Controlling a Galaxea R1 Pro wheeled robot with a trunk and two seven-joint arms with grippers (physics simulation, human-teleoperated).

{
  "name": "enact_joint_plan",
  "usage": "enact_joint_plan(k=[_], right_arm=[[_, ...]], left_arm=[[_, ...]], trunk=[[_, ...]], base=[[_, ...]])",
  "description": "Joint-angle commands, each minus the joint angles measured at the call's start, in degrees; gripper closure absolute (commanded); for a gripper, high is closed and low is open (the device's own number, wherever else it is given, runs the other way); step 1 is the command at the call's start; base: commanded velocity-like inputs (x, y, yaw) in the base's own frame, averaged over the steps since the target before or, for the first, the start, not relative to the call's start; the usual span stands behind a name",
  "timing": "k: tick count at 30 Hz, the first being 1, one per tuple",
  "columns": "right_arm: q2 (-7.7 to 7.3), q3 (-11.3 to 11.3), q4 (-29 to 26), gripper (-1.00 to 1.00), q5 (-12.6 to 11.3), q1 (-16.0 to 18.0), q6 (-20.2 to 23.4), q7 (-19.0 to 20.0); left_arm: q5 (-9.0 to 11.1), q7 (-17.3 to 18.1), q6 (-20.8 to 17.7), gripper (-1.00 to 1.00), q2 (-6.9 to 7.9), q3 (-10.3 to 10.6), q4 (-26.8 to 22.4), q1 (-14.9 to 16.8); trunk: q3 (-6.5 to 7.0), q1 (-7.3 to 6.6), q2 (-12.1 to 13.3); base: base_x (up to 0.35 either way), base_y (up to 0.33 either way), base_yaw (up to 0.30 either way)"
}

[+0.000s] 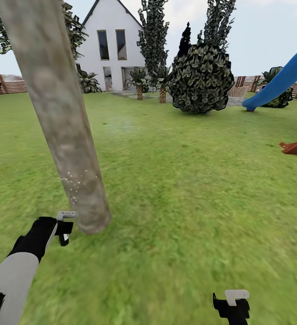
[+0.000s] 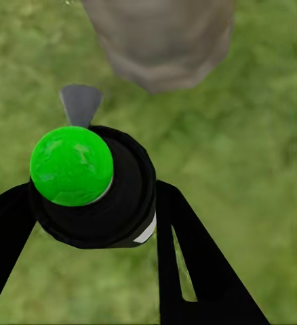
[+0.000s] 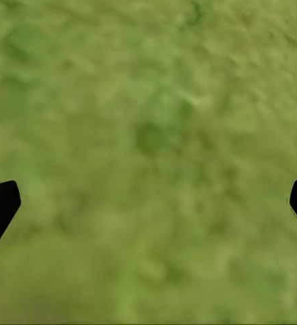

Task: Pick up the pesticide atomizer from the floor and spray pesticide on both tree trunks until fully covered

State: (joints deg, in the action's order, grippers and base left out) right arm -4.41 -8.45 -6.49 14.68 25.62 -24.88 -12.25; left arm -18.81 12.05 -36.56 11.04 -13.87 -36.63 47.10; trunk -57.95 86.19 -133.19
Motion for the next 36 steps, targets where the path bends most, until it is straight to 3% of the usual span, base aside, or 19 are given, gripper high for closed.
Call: enact_joint_plan(k=[1, 18, 21, 24, 36], right_arm=[[0.02, -0.4, 0.1, -1.0, 0.6, 0.0, -0.2, -0.1], [0.02, -0.4, 0.1, -1.0, 0.6, 0.0, -0.2, -0.1], [0.02, -0.4, 0.1, -1.0, 0.6, 0.0, -0.2, -0.1], [0.02, -0.4, 0.1, -1.0, 0.6, 0.0, -0.2, -0.1], [0.03, -0.4, 0.1, -1.0, 0.6, 0.0, -0.2, -0.1]], left_arm=[[-0.8, 0.5, -0.1, 1.0, -0.21, -0.2, -0.1, 0.0], [-1.0, 0.5, -0.1, 1.0, -0.18, -0.5, -0.5, 0.0], [-1.1, 0.4, -0.2, 1.0, -0.08, -0.9, -0.6, 0.0], [-1.1, 0.4, -0.1, 1.0, 0.25, -2.6, -0.8, 0.0], [-0.8, -3.5, -0.2, 1.0, -0.4, -2.6, -1.2, 0.3]], trunk=[[-0.05, -0.01, 0.0], [-0.05, -0.01, 0.0], [-0.05, -0.01, 0.0], [-0.05, -0.01, 0.0], [-0.05, -0.01, 0.0]], base=[[0.06, -0.273, 0.0], [0.106, -0.274, 0.007], [0.001, -0.275, 0.227], [0.0, -0.275, 0.274], [0.172, -0.215, 0.257]])
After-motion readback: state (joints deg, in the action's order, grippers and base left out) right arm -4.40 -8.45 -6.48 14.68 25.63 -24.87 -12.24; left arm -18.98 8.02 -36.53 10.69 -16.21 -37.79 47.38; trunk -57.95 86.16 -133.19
